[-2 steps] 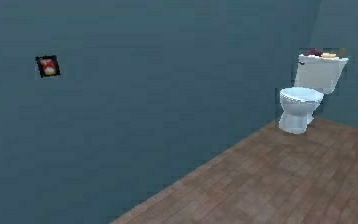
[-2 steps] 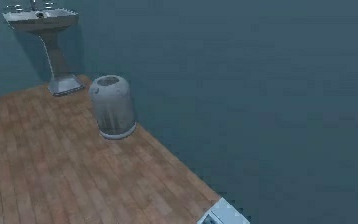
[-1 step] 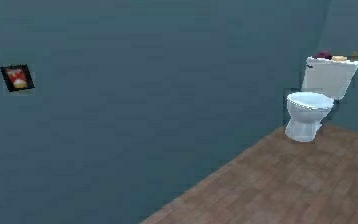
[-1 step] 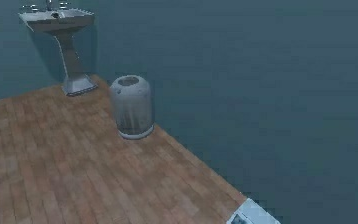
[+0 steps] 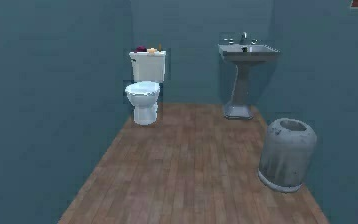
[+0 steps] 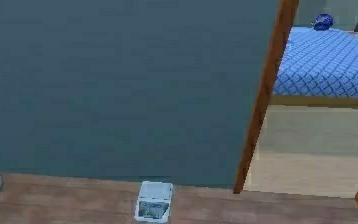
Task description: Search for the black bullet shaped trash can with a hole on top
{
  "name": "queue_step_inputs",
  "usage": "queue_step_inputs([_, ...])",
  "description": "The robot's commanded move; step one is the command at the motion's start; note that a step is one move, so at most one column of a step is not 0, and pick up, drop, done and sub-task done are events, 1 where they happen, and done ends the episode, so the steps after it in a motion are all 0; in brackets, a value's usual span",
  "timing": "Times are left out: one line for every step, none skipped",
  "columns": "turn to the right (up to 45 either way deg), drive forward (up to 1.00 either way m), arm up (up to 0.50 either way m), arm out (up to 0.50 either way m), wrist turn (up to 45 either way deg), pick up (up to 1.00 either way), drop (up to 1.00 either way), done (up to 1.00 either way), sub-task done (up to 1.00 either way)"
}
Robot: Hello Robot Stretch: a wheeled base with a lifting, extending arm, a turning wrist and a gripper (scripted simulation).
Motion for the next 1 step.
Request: queue_step_inputs([0.0, 0.45, 0.00, 0.00, 0.0, 0.00, 0.00, 0.00, 0.00])
